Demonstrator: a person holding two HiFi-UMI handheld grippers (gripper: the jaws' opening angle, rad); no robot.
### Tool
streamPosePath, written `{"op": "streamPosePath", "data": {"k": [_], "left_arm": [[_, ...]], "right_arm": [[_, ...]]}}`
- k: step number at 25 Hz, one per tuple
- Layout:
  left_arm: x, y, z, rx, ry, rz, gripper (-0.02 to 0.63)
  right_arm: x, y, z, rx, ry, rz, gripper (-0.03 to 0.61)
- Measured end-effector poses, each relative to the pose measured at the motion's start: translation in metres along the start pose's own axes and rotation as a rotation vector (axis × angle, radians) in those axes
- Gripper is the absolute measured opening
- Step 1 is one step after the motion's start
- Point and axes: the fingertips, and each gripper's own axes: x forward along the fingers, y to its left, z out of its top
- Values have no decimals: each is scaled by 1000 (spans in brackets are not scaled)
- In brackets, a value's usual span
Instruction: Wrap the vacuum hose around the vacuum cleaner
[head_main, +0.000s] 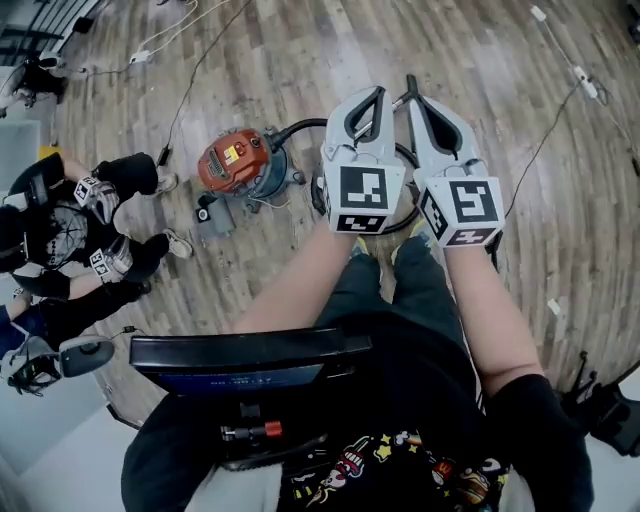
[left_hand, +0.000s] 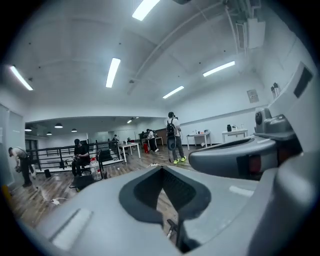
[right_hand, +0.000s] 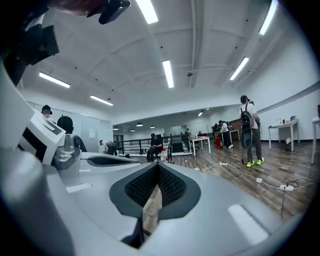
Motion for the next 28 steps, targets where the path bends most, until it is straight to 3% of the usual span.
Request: {"op": "streamPosePath", "data": {"k": [5,10,18,28], "left_arm": [[-69,6,69,-42,-103,45,10],[-106,18,106,-40,-179,66,11],[-132,28,127,3,-223,63,9],[-133,44,120,-12,-225,85,10]], "right_arm": [[-39,46,70,-63,-77,13,18],[-60,73,95,-98,-108,14,18],[-69,99,119,-139,-136,10,17],[-58,115,114,-158,-114,39,17]]}}
